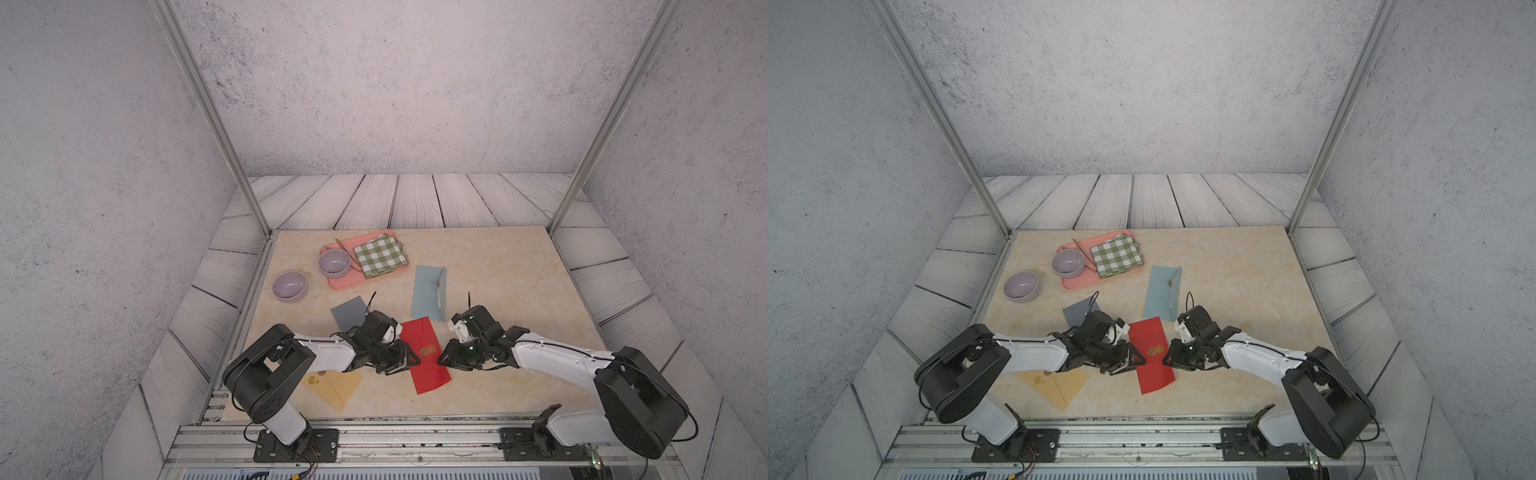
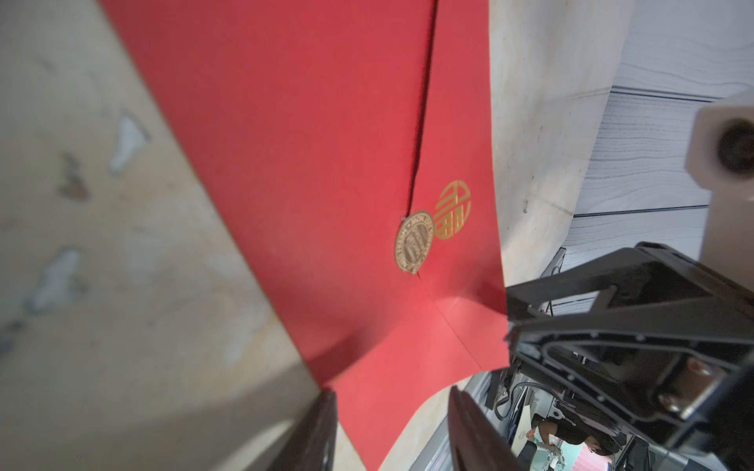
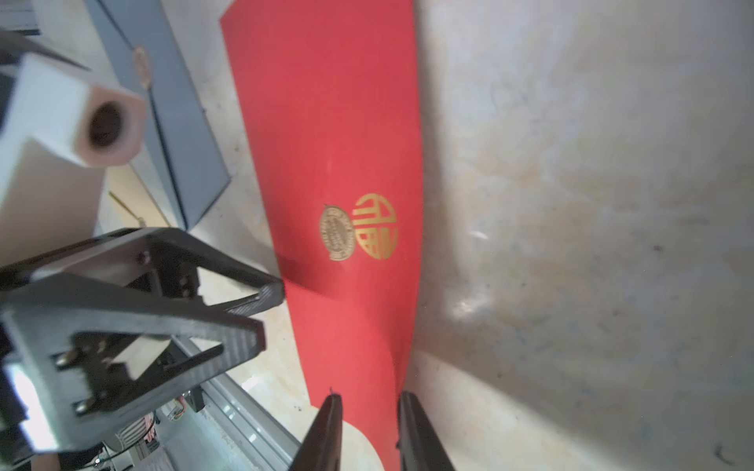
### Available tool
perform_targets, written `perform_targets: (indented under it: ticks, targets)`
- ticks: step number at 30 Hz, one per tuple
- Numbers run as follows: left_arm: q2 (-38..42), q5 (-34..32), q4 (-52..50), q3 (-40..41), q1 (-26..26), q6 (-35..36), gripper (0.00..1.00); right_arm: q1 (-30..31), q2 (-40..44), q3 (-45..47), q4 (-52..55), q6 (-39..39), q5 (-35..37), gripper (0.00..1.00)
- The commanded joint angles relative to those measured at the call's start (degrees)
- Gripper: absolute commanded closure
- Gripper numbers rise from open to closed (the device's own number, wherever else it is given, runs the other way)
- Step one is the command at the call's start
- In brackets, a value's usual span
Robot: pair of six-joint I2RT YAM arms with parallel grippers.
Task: Open the envelope
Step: Pick up the envelope from the center of the board.
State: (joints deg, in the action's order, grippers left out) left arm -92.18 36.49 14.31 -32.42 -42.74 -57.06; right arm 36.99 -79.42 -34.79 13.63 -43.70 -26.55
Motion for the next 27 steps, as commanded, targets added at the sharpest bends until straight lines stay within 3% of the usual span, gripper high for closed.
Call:
perform_targets:
  ticks: [1,12,16,23,27]
  targets:
    - [-1.5,-3.8,-3.8,2.1,0.1,0.0,0.51,0.8,-2.4,-1.7,-0.3,-0.6,-2.3,0.76]
    - [-1.3,-3.9,-3.6,2.2,0.2,-0.1,0.51,0.5,-2.1,-1.3,-0.5,-1.1,-1.7,0.99]
    - [1.2,-5.4,-5.2,2.3,0.4,0.7,0.51,-0.2,1.5,0.0,0.0,-1.3,-0.9,1.0]
    - [11.4,-13.7,-14.3,2.7,1.8,2.8,0.48,-3.1,5.9,3.2,-4.0,-2.6,-6.6,1.0]
    - [11.0,-12.3,-12.9,3.3,2.4,2.3,0.47,-4.5,5.0,4.5,-8.3,-4.6,-10.4,1.0]
